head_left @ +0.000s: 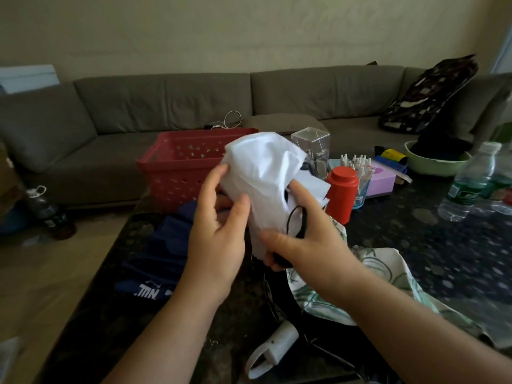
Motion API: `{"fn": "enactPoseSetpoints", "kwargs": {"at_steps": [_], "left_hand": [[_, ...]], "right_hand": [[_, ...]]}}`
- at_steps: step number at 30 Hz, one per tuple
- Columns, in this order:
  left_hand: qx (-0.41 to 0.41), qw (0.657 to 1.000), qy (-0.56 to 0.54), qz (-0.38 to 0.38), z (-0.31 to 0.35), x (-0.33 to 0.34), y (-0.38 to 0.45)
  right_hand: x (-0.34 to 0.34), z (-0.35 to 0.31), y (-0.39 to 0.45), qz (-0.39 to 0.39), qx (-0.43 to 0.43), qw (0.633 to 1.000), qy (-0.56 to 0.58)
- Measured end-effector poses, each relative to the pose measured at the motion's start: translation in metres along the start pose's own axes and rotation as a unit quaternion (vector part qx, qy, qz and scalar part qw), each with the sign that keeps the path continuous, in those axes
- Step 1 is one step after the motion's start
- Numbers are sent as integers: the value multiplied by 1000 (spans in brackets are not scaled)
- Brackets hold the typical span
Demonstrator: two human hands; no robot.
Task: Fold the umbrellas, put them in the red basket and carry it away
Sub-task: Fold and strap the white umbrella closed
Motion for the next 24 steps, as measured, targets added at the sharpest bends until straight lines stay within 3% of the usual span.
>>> {"fn": "enactPoseSetpoints", "kwargs": {"at_steps": [4, 8, 14, 16, 19, 21, 24], "left_hand": [[-64, 993, -104, 0, 0, 10, 0], [-77, 990, -117, -33, -1, 20, -8], [-85, 985, -147, 25, 2, 6, -2], [-110, 981, -151, 45, 0, -3, 4], [-143, 973, -168, 71, -4, -17, 14], [-135, 974, -170, 63, -4, -25, 21], [-100, 985, -136, 40, -2, -37, 29]], "right_hand": [[9, 5, -5, 8, -78, 981, -175], [17, 6, -9, 3, -148, 924, -354], [29, 2, -21, -40, -188, 868, -458], [33, -12, -24, -103, -150, 853, -489], [25, -36, -29, -289, -7, 837, -465], [11, -59, -28, -303, 24, 876, -374], [-14, -88, -8, -114, -71, 969, -207]]}}
Point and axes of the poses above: each hand's wrist, its own y-axis towards the middle knuckle, its own x-axis out of the palm, z = x × y, the point moved 5 cm from there along y, towards the middle knuckle, and after that the axes turned 4 degrees about z, right-handed, at the moved point
